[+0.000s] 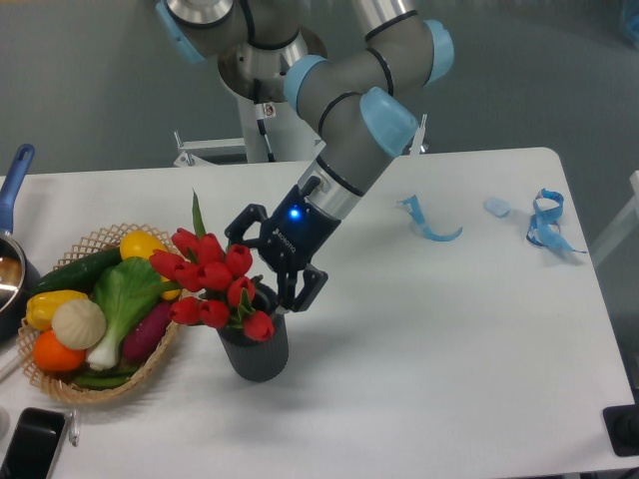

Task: Pick up the flowers from the vase
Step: 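Close the gripper around the tulip stems above the vase rim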

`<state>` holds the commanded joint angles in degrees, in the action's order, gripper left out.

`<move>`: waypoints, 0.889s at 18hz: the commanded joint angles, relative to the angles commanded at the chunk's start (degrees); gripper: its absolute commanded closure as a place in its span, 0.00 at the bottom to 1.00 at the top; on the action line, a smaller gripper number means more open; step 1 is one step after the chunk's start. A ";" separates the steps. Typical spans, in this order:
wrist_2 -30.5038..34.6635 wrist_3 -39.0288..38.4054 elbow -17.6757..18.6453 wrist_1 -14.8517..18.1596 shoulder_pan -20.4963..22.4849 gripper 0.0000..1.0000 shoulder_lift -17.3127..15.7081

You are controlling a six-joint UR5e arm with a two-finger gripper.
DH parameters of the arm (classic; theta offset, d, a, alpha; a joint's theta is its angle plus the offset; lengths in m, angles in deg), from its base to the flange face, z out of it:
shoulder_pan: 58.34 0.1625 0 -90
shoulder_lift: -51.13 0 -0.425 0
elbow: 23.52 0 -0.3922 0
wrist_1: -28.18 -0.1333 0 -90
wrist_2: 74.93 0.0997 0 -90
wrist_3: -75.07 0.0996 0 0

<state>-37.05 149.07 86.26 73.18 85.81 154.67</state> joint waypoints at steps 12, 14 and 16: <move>0.18 -0.53 -0.88 0.09 -0.18 0.63 -0.26; 0.18 -0.53 -1.14 0.09 -0.09 0.66 -0.17; 0.18 -0.53 -1.14 0.09 -0.09 0.68 -0.17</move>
<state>-36.87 148.54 85.11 73.27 85.71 154.49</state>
